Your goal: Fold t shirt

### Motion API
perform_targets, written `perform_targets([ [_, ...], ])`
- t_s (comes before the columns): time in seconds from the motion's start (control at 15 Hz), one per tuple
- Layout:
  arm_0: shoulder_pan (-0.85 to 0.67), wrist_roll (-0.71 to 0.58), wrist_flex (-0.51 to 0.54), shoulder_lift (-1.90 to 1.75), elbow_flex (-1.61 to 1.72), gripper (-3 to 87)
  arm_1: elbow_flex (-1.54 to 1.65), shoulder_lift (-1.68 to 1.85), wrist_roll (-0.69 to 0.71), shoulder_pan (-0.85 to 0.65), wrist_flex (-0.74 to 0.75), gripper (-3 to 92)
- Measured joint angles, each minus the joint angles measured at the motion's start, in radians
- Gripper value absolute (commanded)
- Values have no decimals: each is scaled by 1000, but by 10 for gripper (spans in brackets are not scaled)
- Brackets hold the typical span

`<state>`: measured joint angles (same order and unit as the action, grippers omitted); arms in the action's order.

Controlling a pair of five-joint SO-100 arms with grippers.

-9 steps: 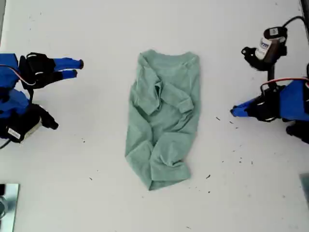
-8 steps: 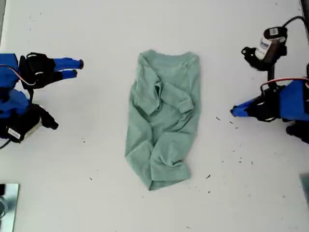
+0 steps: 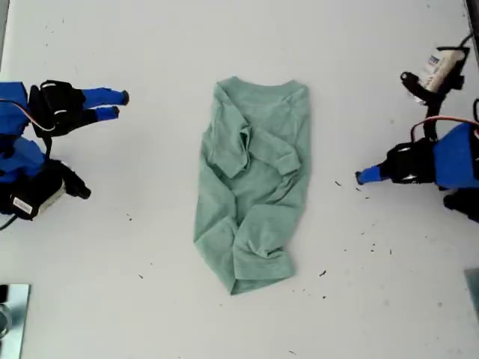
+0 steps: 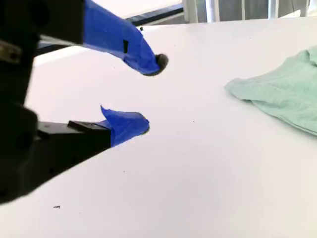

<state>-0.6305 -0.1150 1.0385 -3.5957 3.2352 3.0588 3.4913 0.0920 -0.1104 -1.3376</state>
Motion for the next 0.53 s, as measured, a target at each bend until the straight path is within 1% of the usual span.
perform_targets([
  [0.07, 0, 0, 0, 0, 0, 153, 0, 2, -60, 8, 0, 76],
  [0.2, -41, 0, 0, 0, 0, 156, 0, 2, -163, 5, 0, 19],
  [0.27, -66, 0, 0, 0, 0, 167, 0, 2, -172, 3, 0, 19],
  [0.33, -80, 0, 0, 0, 0, 153, 0, 2, -98, 11, 0, 19],
  [0.4, -77, 6, 0, 0, 0, 176, 0, 2, -60, 48, 0, 19],
  [0.47, 0, 28, -9, 0, -3, 209, 0, 2, -51, 38, 8, 19],
  [0.53, 130, 32, -34, 0, -9, 119, 0, 2, -48, 57, 31, 19],
])
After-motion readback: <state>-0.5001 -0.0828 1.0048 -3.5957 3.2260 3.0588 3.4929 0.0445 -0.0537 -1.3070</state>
